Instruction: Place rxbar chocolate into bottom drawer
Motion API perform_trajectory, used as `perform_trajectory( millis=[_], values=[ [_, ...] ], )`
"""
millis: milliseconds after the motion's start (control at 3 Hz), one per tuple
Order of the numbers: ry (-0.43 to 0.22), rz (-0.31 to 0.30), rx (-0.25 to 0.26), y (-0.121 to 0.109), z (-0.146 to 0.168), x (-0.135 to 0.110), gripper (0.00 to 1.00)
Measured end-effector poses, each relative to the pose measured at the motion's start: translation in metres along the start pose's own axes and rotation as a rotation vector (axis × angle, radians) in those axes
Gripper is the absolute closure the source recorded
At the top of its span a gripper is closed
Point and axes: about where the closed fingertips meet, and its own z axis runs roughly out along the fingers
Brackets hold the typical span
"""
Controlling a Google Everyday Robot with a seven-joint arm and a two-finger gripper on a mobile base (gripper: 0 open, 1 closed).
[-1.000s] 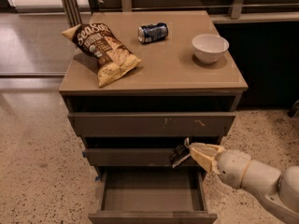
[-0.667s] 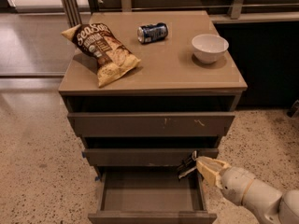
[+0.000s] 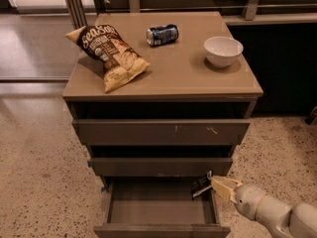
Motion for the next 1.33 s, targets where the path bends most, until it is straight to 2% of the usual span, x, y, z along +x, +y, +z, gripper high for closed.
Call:
perform_trajectory(
  millis=[333, 667, 1000, 1333],
  values=[
    [0.014, 0.000, 0.003, -0.003, 0.001, 0.005, 1.00],
    [-0.012, 0.033, 0.006, -0.012, 0.000, 0.009, 1.00],
    [-0.061, 0.086, 0.012, -0.044, 0.006, 0.030, 1.00],
    [-0.043, 0.144, 0.013, -0.076, 0.030, 0.063, 1.00]
  ],
)
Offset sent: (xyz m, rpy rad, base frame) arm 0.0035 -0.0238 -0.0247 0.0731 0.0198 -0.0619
